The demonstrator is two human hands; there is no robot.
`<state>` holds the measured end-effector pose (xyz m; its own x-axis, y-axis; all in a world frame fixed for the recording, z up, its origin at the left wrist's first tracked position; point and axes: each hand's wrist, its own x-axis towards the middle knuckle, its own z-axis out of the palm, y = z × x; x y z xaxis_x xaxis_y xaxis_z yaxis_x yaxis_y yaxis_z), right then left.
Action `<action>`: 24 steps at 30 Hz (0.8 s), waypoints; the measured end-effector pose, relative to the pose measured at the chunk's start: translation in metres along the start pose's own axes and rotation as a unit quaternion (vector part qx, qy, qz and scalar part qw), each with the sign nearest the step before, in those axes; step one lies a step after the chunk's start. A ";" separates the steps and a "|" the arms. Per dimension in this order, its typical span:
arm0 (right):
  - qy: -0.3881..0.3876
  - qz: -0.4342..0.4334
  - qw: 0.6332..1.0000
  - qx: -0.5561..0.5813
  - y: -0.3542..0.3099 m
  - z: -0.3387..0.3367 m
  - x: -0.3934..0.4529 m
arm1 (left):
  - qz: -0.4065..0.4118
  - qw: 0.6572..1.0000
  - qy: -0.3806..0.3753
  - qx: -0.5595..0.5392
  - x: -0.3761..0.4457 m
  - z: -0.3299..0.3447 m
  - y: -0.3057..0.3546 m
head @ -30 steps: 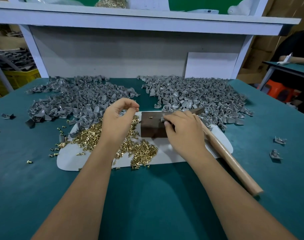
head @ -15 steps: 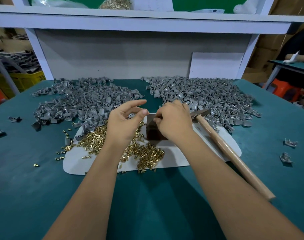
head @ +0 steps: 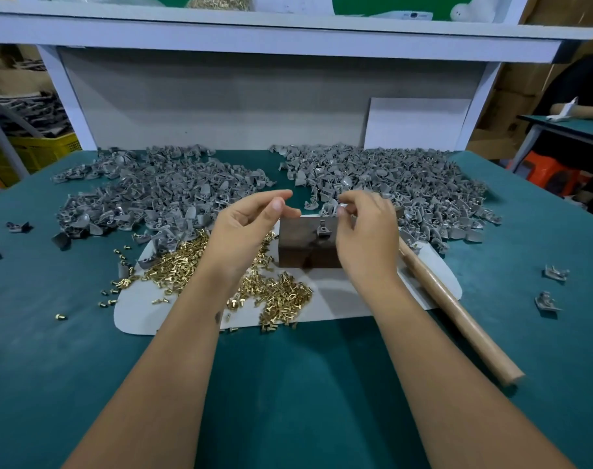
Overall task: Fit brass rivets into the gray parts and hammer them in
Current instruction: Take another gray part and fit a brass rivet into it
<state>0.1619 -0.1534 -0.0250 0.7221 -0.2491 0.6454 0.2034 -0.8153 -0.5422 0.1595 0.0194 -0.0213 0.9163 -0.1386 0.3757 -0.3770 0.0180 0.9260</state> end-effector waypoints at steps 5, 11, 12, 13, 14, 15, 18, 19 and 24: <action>0.014 0.054 0.998 0.023 0.019 -0.003 -0.005 | -0.007 1.000 -0.003 0.010 -0.001 0.001 0.000; 0.004 0.062 0.997 0.038 0.019 -0.003 -0.008 | -0.020 0.999 0.013 0.022 0.007 0.002 0.000; 0.003 0.056 0.998 0.040 0.018 -0.002 -0.008 | -0.021 0.999 0.014 0.027 0.010 0.001 0.000; 0.002 0.051 0.998 0.044 0.016 0.000 -0.008 | -0.021 0.999 0.013 0.034 0.014 0.000 0.002; 0.002 0.045 0.998 0.049 0.015 0.001 -0.009 | -0.020 0.999 0.010 0.044 0.018 0.001 0.005; 0.001 0.038 0.998 0.054 0.014 0.002 -0.010 | -0.022 0.998 0.007 0.056 0.021 0.003 0.008; 0.002 0.018 0.998 0.059 0.014 0.003 -0.012 | -0.016 0.997 0.014 0.077 0.029 0.016 0.013; 0.004 0.018 0.998 0.060 0.014 0.004 -0.012 | -0.010 0.997 0.021 0.078 0.031 0.020 0.013; 0.015 0.034 0.997 0.073 0.017 0.004 -0.010 | 0.012 0.996 0.022 0.090 0.023 0.034 0.002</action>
<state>0.1607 -0.1622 -0.0432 0.7183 -0.3179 0.6188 0.2497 -0.7124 -0.6558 0.1753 -0.0172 -0.0115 0.9106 -0.0973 0.4018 -0.4127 -0.1581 0.8970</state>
